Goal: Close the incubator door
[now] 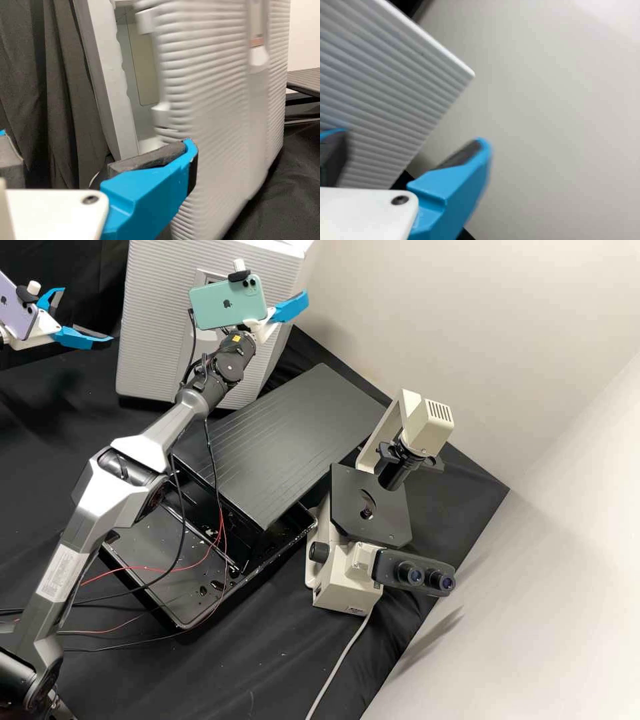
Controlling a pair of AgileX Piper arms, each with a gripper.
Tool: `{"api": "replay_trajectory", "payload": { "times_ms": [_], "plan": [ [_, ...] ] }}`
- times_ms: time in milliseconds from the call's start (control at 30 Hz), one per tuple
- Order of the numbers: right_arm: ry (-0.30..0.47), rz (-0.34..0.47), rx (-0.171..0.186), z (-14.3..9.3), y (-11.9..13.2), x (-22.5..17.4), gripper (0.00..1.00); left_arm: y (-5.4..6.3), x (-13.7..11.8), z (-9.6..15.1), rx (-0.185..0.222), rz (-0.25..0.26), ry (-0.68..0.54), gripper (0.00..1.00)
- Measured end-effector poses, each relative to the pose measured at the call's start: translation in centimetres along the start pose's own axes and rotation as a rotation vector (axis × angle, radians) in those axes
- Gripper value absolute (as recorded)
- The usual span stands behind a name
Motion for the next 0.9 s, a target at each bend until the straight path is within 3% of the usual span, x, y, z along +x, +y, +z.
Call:
{"api": "replay_trajectory", "payload": {
  "times_ms": [100, 233, 733, 833, 900],
  "plan": [
    [0.069, 0.008, 0.016, -0.9, -0.1, 0.0, 1.00, 0.0, 0.0, 0.0, 0.000, 0.000, 0.000, 1.00],
    [0.094, 0.003, 0.019, -1.4, -0.4, 0.0, 1.00, 0.0, 0.0, 0.0, 0.000, 0.000, 0.000, 1.00],
    [0.095, -0.025, 0.033, -1.4, -0.9, -0.4, 1.00, 0.0, 0.0, 0.0, 0.000, 0.000, 0.000, 1.00],
    [0.099, -0.028, 0.114, -1.5, -1.0, -0.9, 1.00, 0.0, 0.0, 0.0, 0.000, 0.000, 0.000, 1.00],
    [0.086, -0.013, 0.139, -1.5, -0.7, -1.5, 1.00, 0.0, 0.0, 0.0, 0.000, 0.000, 0.000, 1.00]
  ]
}}
